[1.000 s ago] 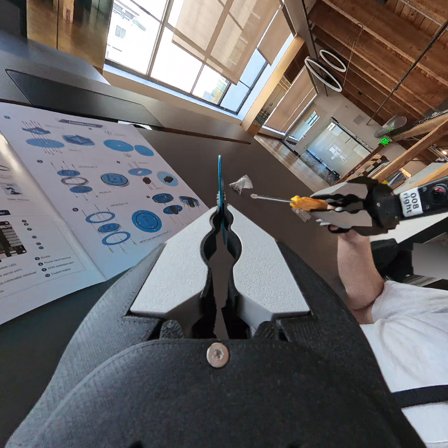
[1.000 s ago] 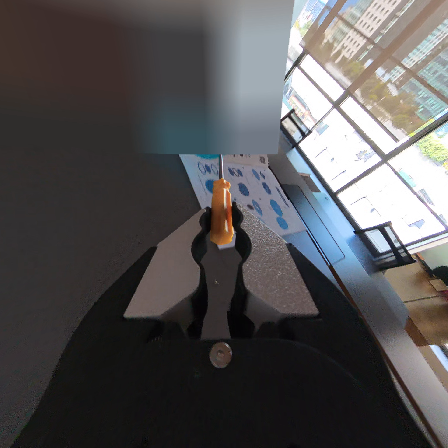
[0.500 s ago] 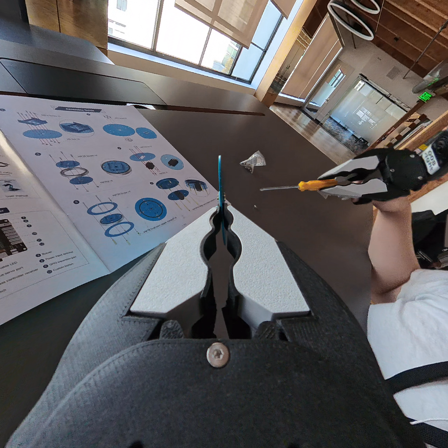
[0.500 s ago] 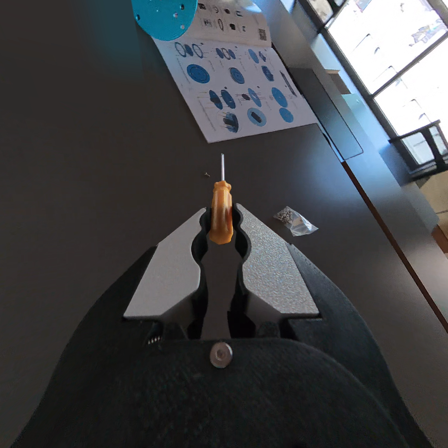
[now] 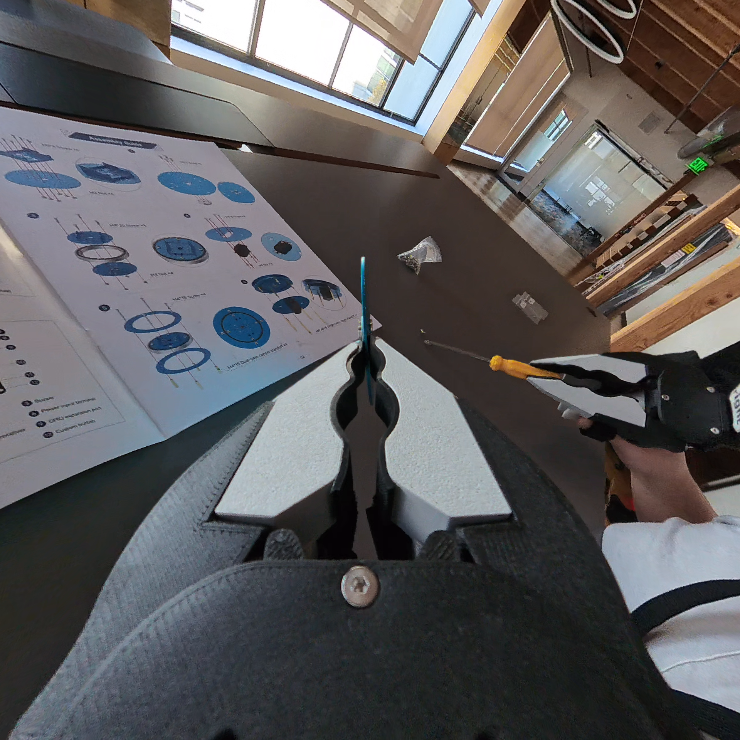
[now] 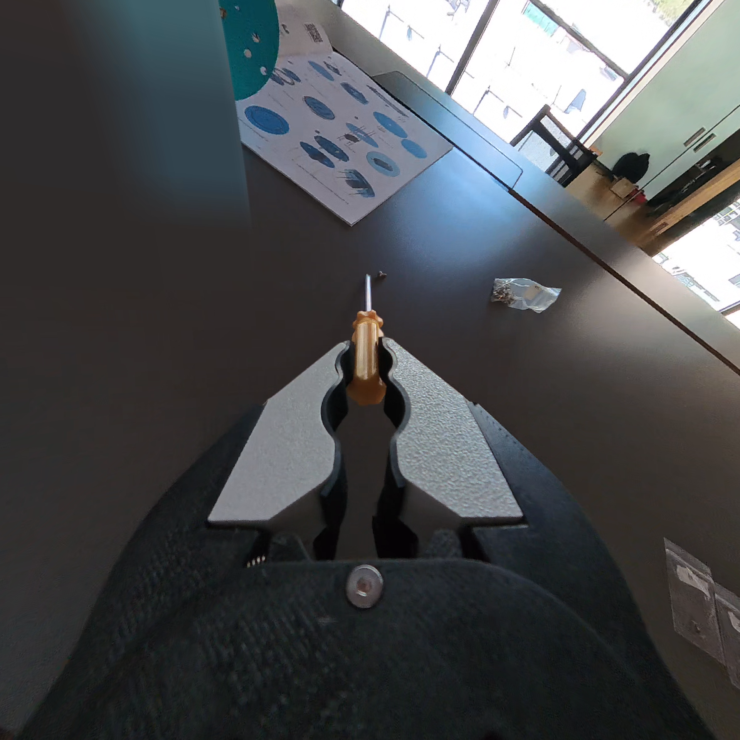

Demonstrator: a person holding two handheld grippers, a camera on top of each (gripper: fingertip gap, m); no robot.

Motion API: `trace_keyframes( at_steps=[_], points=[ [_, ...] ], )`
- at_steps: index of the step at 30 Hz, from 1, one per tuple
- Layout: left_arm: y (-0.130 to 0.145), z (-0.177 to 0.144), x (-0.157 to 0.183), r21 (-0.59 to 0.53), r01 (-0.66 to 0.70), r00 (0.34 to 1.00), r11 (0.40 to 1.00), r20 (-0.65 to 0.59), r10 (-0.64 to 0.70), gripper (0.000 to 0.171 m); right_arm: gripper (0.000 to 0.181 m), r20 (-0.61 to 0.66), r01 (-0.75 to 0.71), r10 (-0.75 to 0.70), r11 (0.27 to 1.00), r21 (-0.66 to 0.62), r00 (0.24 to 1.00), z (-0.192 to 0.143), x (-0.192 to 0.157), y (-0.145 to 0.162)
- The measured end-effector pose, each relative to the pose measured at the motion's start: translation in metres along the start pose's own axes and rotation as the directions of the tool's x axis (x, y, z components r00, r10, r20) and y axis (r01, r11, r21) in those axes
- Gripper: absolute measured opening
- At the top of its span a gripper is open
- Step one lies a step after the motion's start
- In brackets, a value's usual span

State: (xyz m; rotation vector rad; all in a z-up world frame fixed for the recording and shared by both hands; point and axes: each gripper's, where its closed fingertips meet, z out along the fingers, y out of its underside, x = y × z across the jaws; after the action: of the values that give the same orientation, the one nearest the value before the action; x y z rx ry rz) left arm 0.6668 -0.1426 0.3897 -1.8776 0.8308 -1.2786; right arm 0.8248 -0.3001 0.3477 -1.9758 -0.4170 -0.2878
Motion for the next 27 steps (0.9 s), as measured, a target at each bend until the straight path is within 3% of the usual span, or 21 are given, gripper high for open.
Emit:
trace_keyframes(
  at_steps=[6, 11, 27],
  points=[
    [0.006, 0.004, 0.0, -0.02, 0.014, 1.0, 1.0, -0.01, -0.014, 0.0, 0.01, 0.043, -0.16, 0.159, 0.987, 0.028, 0.986, 0.003, 0.003, 0.0],
    [0.008, 0.005, 0.0, -0.032, 0.026, 0.999, 0.999, -0.019, -0.026, 0.0, 0.01, -0.001, -0.084, 0.085, 0.996, 0.025, 0.996, 0.003, 0.001, -0.001],
    [0.01, 0.006, 0.003, -0.044, 0.014, 0.999, 0.999, -0.028, -0.016, 0.0, 0.01, -0.029, -0.081, 0.082, 0.997, 0.008, 0.996, 0.0, 0.011, 0.004]
  ],
)
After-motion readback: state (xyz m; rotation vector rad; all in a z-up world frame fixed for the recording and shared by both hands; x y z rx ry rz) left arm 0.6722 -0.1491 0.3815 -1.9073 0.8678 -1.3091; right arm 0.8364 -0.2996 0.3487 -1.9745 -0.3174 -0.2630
